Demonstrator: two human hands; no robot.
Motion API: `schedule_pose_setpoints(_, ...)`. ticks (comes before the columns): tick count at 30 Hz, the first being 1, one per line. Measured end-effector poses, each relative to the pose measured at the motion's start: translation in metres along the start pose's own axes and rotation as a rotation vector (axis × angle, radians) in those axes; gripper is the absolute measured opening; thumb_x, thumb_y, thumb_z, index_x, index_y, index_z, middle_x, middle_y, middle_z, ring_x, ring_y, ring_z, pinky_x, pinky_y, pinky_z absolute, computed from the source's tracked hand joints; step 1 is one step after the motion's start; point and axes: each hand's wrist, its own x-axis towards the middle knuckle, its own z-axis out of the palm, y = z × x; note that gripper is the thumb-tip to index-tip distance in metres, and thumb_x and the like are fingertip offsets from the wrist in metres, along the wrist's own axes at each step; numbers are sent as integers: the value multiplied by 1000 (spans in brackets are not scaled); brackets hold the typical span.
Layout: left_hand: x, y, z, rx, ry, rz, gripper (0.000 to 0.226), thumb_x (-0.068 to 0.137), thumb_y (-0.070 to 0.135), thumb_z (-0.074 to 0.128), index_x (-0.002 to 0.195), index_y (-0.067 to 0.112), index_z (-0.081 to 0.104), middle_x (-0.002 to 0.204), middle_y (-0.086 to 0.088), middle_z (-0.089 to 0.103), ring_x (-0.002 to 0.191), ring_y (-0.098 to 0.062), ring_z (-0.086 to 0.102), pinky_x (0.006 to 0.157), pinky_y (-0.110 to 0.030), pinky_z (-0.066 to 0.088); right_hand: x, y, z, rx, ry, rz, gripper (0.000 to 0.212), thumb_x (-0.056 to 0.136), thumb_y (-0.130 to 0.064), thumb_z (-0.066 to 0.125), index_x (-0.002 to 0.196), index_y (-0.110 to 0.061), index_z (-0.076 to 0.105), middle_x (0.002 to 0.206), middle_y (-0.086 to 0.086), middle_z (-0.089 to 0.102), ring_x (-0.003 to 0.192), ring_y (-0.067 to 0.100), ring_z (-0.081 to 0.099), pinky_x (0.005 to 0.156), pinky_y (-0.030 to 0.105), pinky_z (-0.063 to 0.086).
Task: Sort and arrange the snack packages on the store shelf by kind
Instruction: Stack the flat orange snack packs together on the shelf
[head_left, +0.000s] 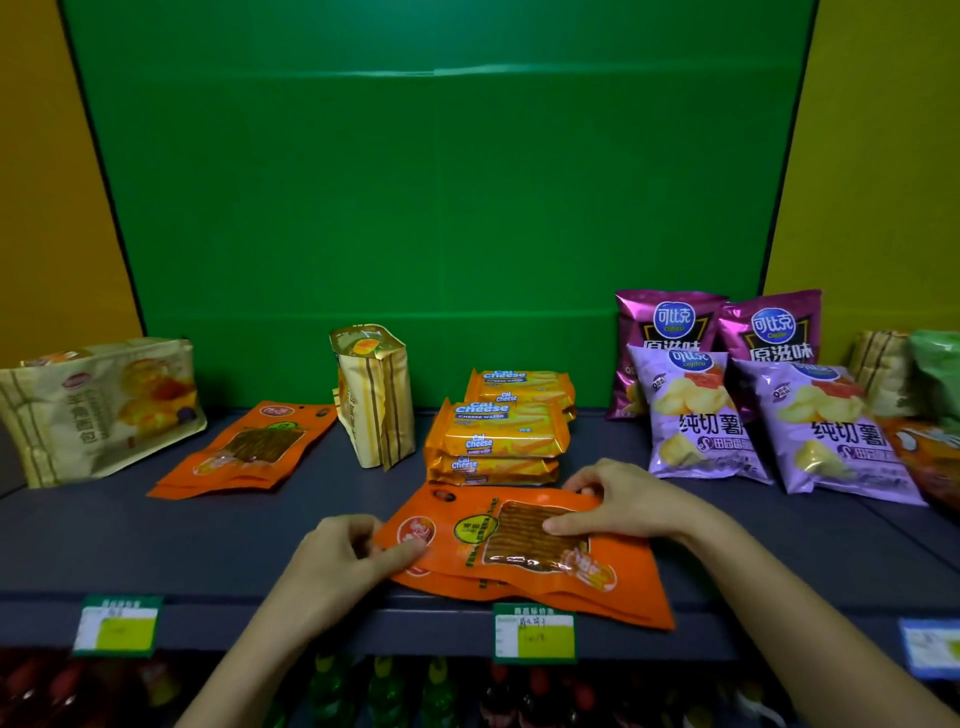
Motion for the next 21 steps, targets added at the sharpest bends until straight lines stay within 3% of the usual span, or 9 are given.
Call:
schedule_pose_setpoints(2,1,1,0,-93,-11,-26,58,55,57,76,79,5,70,84,-17,72,81,-25,70,78,-37,52,2,3,0,39,-25,6,52,64,-56,73,103,-23,62,92,-9,61,84,7,60,76,22,49)
schedule_pose_setpoints(4,-1,6,-1,-165,-72,-48,39,63,38,80,84,7,71,83,-12,74,78,-17,70,70,-21,52,4,6,-1,58,-54,16,50,63,-55,74,99,-23,59,98,-6,64,83,8,60,76,23,50)
schedule_pose_setpoints(7,-5,12,1,-229,-217,-54,39,63,37,81,89,10,74,93,-7,76,88,-16,71,79,-20,52,4,7,1,79,-76,6,45,64,-55,74,93,-25,56,97,-5,65,78,6,60,72,21,49)
schedule_pose_setpoints(10,-11,21,8,-271,-227,-50,7,79,19,70,77,13,74,79,6,77,74,0,70,62,-5,47,4,9,3,104,-39,-30,42,65,-52,75,91,-26,55,90,-10,61,76,3,58,66,17,47)
schedule_pose_setpoints(12,-14,24,12,-322,-189,-40,16,83,10,65,69,14,72,74,6,77,69,0,70,61,-6,47,3,9,3,107,-18,-49,40,66,-51,75,89,-26,54,86,-12,60,75,2,58,65,16,47)
schedule_pose_setpoints(15,-20,24,13,-393,-70,-44,26,85,10,61,61,13,71,74,-1,77,72,-9,72,74,-21,49,0,12,-1,78,26,-91,32,69,-50,73,81,-27,54,79,-13,59,70,0,56,65,18,45)
schedule_pose_setpoints(17,-20,22,12,-462,22,-58,22,87,12,59,66,13,68,72,-6,76,77,-19,72,79,-27,53,0,15,-4,62,41,-117,25,74,-47,70,72,-28,53,72,-12,59,64,0,55,64,17,43)
schedule_pose_setpoints(18,-21,23,11,-510,59,-68,16,88,13,57,74,11,66,72,-8,76,78,-23,72,77,-28,56,2,17,-4,60,33,-125,24,77,-44,68,69,-27,53,68,-11,58,61,-1,53,62,16,42)
schedule_pose_setpoints(21,-23,23,5,-640,164,-71,8,92,16,50,88,15,58,63,-4,74,59,-16,71,51,-22,57,3,18,-7,127,-9,-128,23,85,-32,63,67,-23,52,57,-11,57,46,-6,52,51,9,38)
